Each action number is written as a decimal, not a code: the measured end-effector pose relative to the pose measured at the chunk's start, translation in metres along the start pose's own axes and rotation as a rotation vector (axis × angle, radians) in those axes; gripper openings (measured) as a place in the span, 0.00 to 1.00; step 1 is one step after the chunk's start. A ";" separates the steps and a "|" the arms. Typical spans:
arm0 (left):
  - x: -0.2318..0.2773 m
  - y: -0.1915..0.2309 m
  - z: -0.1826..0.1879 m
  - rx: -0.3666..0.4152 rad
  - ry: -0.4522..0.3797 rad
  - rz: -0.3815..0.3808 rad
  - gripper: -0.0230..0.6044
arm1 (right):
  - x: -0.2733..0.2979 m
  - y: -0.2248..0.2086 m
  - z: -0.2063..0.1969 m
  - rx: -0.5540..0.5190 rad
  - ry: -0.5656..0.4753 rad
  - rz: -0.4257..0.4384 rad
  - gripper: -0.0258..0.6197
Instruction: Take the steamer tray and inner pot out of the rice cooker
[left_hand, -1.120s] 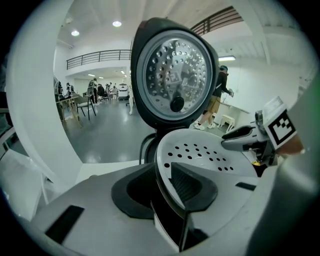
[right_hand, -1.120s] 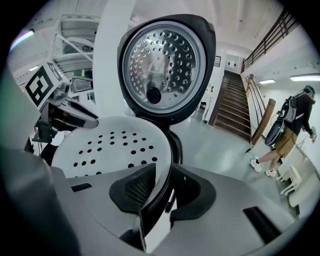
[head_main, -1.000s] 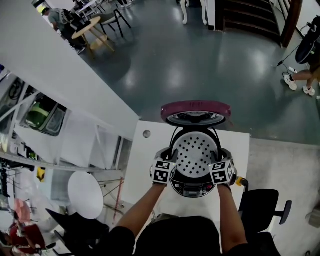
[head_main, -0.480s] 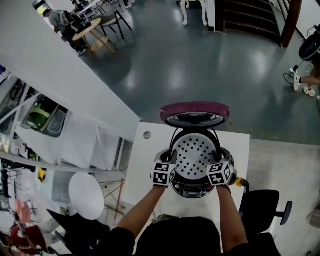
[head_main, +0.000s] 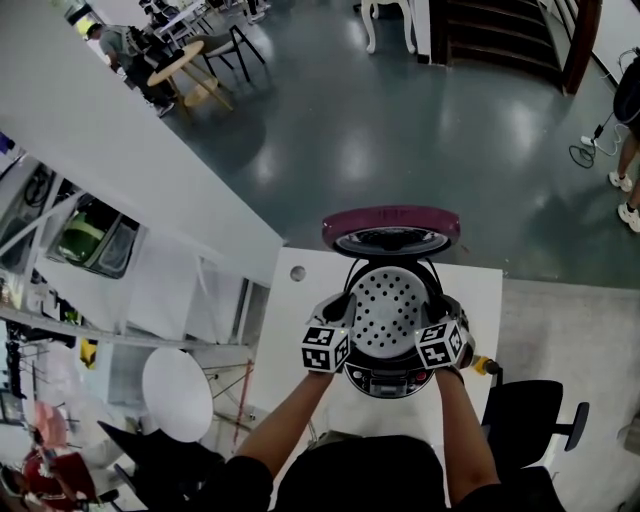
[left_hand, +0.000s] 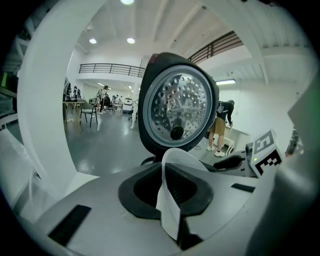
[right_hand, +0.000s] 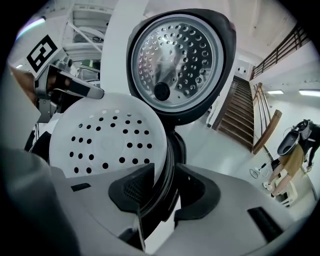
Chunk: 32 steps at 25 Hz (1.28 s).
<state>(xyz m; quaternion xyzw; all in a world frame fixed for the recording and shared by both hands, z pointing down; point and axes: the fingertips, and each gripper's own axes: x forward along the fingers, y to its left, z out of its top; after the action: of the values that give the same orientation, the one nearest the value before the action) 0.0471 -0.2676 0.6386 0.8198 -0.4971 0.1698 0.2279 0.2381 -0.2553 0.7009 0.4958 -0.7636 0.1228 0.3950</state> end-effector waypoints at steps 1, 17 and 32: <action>-0.002 -0.001 0.001 -0.004 -0.017 -0.010 0.07 | 0.000 -0.001 0.001 0.002 -0.002 0.000 0.21; -0.025 -0.002 0.025 -0.137 -0.141 -0.091 0.07 | 0.001 0.005 0.022 0.002 -0.058 0.028 0.24; -0.046 -0.008 0.040 -0.020 -0.166 -0.032 0.07 | -0.045 -0.007 0.056 0.059 -0.209 0.035 0.13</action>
<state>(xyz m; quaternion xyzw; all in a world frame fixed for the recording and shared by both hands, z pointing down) 0.0357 -0.2516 0.5802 0.8366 -0.5028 0.0926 0.1967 0.2256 -0.2609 0.6298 0.5036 -0.8054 0.0995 0.2963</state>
